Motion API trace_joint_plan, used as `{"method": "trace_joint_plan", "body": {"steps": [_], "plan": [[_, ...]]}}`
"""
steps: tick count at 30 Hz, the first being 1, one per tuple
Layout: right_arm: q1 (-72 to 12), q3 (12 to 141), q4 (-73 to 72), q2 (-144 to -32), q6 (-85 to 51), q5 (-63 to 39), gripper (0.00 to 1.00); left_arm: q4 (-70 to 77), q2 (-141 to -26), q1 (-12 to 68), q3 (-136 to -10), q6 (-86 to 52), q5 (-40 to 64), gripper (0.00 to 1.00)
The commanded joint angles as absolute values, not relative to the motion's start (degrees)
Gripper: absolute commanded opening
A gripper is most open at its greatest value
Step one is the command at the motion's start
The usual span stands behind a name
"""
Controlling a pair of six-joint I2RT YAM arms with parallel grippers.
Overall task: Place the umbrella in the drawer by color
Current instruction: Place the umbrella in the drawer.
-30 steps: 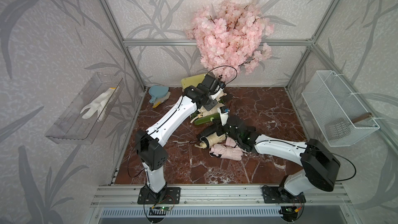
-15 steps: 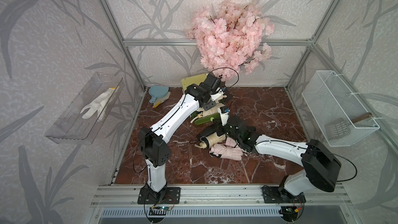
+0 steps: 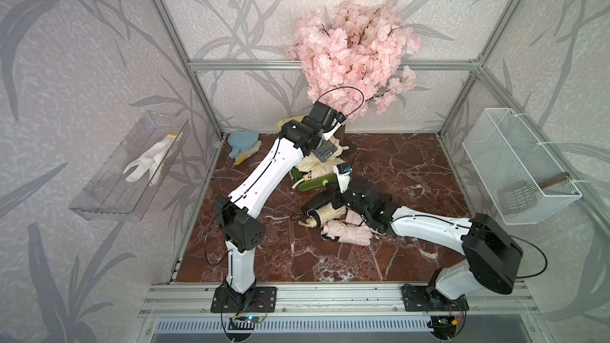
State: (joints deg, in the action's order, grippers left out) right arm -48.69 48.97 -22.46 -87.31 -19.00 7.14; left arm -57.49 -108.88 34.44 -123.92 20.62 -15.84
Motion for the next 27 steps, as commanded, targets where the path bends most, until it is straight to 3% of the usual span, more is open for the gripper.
{"method": "trace_joint_plan", "body": {"steps": [1, 3, 9, 17, 27], "plan": [[-48.42, 50.26, -22.79, -87.93, -19.61, 6.42, 0.15, -56.62, -104.76, 34.27, -124.51, 15.47, -17.62, 1.00], [-48.42, 50.45, -22.79, -88.20, -19.80, 6.26, 0.15, -56.95, -103.58, 34.25, -123.42, 13.83, -18.22, 0.95], [-48.38, 50.84, -23.11, -88.53, -20.24, 5.98, 0.15, -57.93, -103.04, 34.26, -118.27, 4.21, -14.17, 0.62], [-48.41, 51.24, -22.82, -88.77, -20.43, 5.54, 0.15, -51.53, -102.47, 34.20, -109.83, -3.95, -13.98, 0.55], [-48.43, 51.34, -23.11, -89.38, -20.38, 5.71, 0.15, -51.69, -106.60, 34.23, -109.39, -4.72, -15.16, 0.55]]}}
